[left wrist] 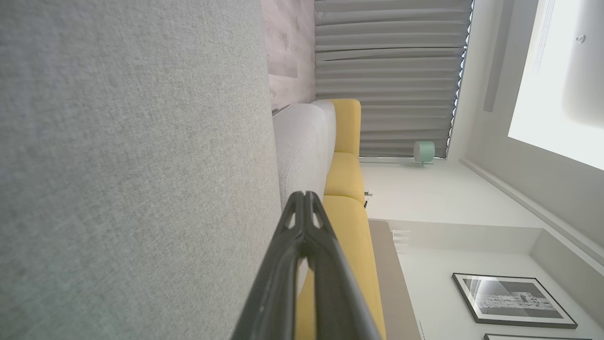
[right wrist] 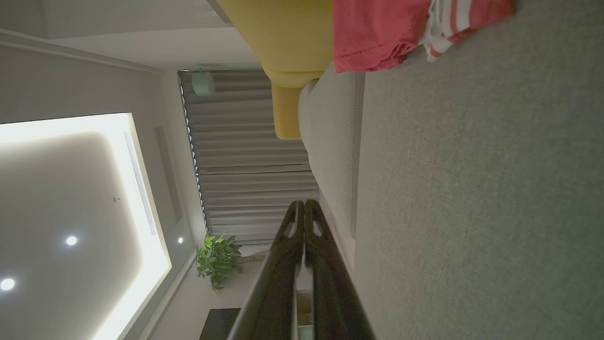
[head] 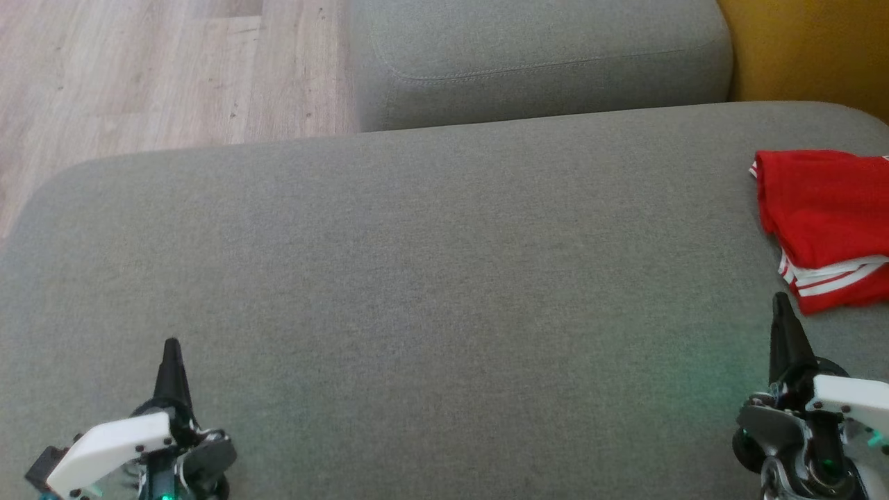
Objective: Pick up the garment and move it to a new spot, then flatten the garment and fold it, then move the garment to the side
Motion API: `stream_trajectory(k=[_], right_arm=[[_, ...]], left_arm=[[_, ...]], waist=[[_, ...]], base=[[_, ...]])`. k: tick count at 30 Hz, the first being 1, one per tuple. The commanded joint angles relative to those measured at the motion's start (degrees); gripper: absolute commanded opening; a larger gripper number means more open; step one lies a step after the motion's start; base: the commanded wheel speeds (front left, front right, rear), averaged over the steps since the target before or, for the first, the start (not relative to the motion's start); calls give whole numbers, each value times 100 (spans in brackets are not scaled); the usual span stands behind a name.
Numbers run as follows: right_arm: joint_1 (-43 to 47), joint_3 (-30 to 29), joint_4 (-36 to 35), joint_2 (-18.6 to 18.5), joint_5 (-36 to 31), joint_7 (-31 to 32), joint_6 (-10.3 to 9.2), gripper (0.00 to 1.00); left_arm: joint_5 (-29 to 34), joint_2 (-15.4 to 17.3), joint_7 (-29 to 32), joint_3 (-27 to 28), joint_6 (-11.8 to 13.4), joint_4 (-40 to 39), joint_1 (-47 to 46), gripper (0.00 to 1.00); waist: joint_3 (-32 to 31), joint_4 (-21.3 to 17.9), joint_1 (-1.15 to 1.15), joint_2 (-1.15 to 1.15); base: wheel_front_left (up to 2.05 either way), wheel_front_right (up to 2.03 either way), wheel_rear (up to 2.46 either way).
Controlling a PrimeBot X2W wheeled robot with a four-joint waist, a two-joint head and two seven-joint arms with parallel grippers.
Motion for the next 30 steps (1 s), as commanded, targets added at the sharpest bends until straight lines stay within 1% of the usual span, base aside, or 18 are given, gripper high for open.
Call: stream_trajectory(k=[1,30], right_arm=[[-292,103,-220,-80,17,60,-4,0],[-296,53,-217,-45,-24,100,-4,0]], left_arm=[[4,54,35,234,-38,-162,-282,0],[55,11,84,295,-38,-159,-287,0]], waist=[[-1,0,0,0],[-1,0,0,0]], base=[[0,0,0],[0,0,0]])
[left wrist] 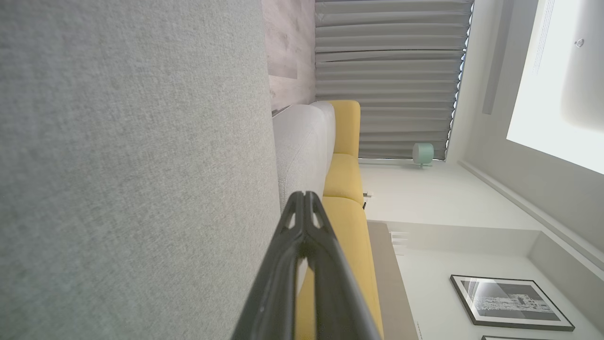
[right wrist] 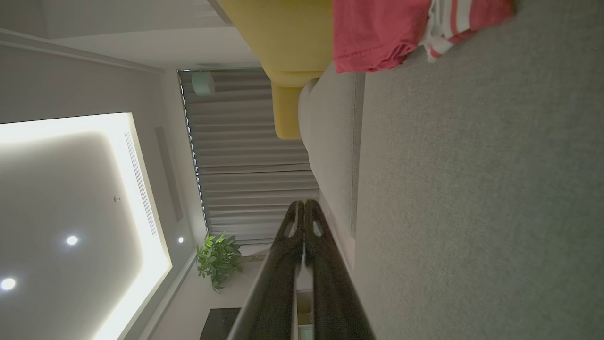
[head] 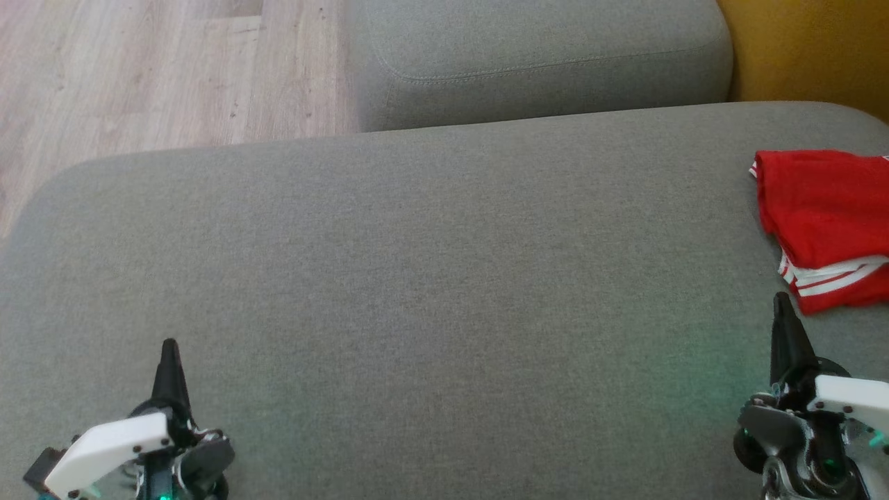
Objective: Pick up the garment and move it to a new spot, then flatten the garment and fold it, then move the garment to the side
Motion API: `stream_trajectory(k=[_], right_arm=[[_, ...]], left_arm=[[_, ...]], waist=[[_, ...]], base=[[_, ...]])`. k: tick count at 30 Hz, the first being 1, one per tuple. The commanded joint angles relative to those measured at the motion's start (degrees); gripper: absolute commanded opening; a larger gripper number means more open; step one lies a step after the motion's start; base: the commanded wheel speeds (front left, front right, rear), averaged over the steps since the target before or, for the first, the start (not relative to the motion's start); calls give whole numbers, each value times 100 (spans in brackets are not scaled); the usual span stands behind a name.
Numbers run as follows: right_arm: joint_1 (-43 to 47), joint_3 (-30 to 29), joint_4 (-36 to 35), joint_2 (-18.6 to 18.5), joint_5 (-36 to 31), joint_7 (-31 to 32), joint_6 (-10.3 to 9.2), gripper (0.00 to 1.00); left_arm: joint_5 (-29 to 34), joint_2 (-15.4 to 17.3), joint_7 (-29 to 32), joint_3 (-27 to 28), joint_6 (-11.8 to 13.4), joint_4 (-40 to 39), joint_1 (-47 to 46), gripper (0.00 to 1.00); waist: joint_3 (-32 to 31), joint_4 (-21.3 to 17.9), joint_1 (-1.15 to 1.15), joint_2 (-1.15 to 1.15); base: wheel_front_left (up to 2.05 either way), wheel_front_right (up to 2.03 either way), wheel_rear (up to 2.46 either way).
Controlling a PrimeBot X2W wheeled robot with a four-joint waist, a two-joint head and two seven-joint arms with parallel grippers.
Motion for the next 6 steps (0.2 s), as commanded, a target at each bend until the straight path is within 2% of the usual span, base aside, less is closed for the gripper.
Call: stream_trajectory(k=[1,6], right_arm=[[-296,87,-217,-49,-19,53,-4,0],[-296,80,-216,-45,-25,58,-4,0]], left_arm=[[47,49,34,206,-38,-160,-287,0],[54,43,41,214,-38,-159,-288,0]], waist=[[0,0,0,0],[0,0,0,0]], base=[[0,0,0],[0,0,0]])
